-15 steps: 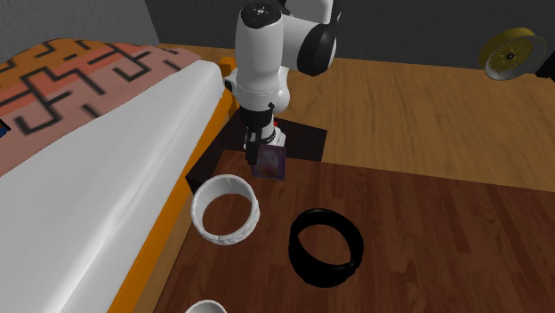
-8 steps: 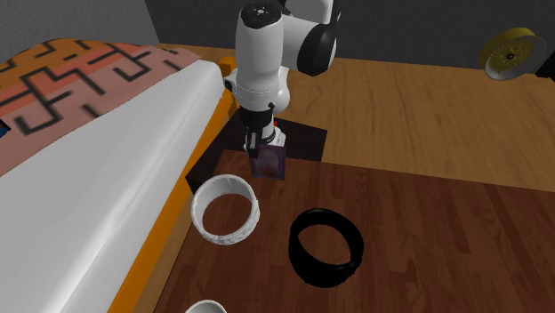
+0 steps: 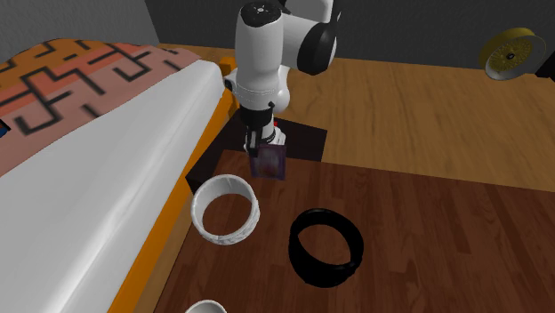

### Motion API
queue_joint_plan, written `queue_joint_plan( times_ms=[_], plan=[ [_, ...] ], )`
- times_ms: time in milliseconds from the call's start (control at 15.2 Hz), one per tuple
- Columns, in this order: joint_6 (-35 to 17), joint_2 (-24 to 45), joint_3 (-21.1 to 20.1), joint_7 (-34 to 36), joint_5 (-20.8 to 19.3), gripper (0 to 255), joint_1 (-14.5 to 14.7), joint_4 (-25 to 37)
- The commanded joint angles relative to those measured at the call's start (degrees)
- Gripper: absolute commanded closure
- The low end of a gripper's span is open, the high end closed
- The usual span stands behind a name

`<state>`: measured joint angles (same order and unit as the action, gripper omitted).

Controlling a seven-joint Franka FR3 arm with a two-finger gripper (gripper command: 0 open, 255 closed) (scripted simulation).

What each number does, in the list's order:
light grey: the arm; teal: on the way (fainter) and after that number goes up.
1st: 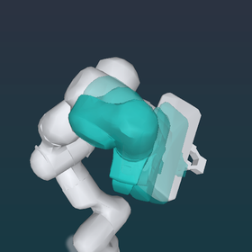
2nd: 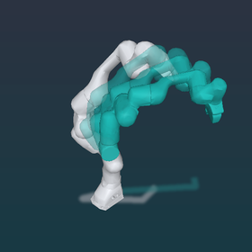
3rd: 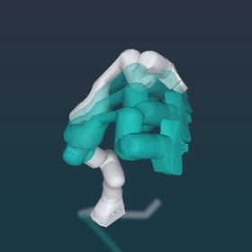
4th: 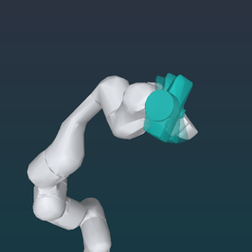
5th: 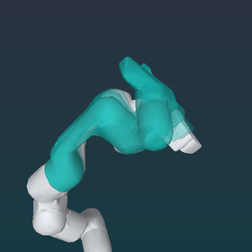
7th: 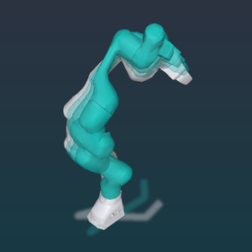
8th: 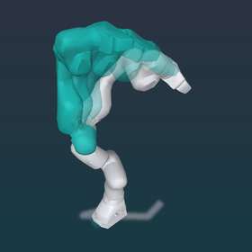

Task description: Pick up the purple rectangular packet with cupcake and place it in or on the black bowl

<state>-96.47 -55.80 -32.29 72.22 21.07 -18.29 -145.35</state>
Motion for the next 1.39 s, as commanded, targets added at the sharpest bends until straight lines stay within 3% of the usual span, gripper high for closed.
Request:
queue_joint_plan(
  times_ms=[0,1320],
  plan=[
    [1.03,0.16,0.42,0.02,-0.4,255,-0.19,1.19],
    [13.84,4.7,4.74,0.31,-4.92,255,-2.77,18.43]
  ],
)
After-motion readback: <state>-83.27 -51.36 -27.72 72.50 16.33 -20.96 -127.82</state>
